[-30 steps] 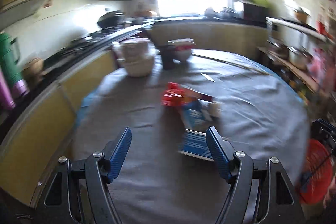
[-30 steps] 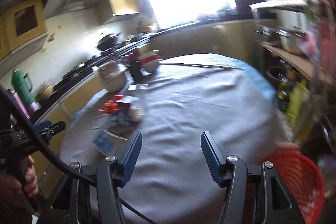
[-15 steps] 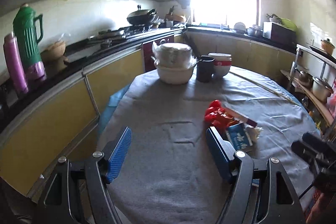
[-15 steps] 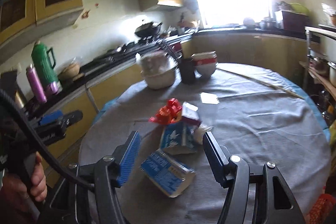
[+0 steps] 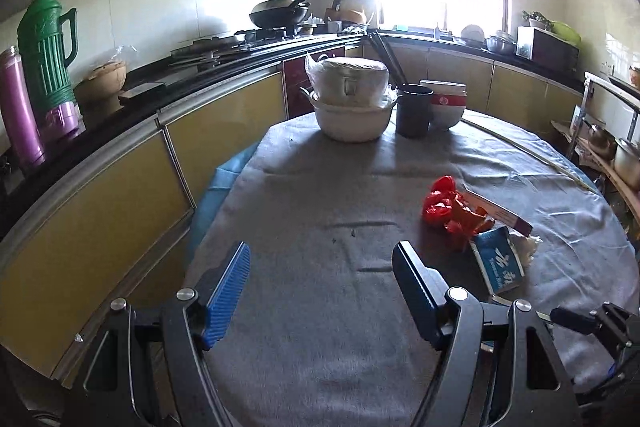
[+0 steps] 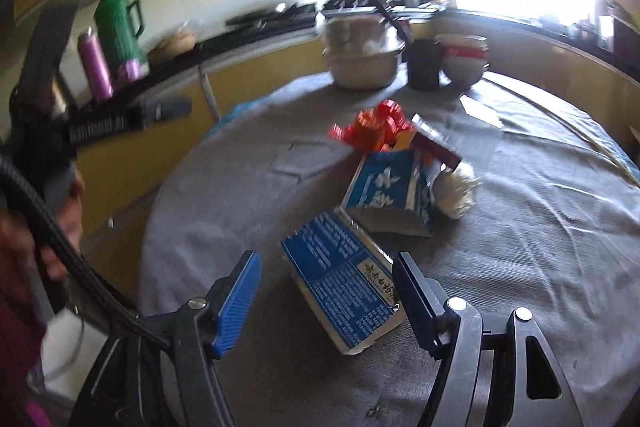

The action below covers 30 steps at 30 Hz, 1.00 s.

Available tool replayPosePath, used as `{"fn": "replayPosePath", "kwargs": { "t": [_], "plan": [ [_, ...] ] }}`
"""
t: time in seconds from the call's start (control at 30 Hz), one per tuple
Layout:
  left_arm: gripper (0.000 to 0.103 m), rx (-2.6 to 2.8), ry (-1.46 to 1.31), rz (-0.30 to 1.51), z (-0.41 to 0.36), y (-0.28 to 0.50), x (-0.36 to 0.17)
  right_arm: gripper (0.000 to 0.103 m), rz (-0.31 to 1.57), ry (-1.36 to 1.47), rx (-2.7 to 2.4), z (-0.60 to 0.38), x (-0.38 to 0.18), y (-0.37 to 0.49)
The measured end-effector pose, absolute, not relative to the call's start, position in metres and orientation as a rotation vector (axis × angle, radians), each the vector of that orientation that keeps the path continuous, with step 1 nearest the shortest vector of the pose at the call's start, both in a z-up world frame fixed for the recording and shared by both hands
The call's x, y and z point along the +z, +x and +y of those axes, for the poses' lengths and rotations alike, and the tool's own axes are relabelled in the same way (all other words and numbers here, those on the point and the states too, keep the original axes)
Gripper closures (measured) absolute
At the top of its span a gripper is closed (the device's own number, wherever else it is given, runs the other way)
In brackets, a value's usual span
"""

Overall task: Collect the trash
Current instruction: 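Return to the table and grasp the flattened blue carton with the right tool, then grasp the blue Yunnan Baiyao box with the left tool while the right tool lifts the carton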

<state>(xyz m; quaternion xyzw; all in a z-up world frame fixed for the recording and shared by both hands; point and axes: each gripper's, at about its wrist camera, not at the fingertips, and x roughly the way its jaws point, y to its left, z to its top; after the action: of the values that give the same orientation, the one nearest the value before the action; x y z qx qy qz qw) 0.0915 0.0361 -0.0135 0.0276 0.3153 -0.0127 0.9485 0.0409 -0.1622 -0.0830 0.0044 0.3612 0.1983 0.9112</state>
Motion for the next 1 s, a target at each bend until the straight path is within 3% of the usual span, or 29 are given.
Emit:
{"fn": "replayPosePath", "kwargs": {
  "t": [0.4, 0.83, 1.0],
  "plan": [
    [0.029, -0.066, 0.08, 0.703, 0.02, 0.109, -0.026, 0.028, 0.784, -0.074, 0.5, -0.164, -0.106, 0.072],
    [0.029, -0.127, 0.087, 0.732, -0.008, 0.107, -0.015, 0.027, 0.775, -0.084, 0.516, -0.16, -0.104, 0.043],
    [0.029, -0.161, 0.078, 0.751, -0.014, 0.103, -0.01, 0.038, 0.788, -0.061, 0.463, -0.167, -0.107, 0.041]
  ]
}}
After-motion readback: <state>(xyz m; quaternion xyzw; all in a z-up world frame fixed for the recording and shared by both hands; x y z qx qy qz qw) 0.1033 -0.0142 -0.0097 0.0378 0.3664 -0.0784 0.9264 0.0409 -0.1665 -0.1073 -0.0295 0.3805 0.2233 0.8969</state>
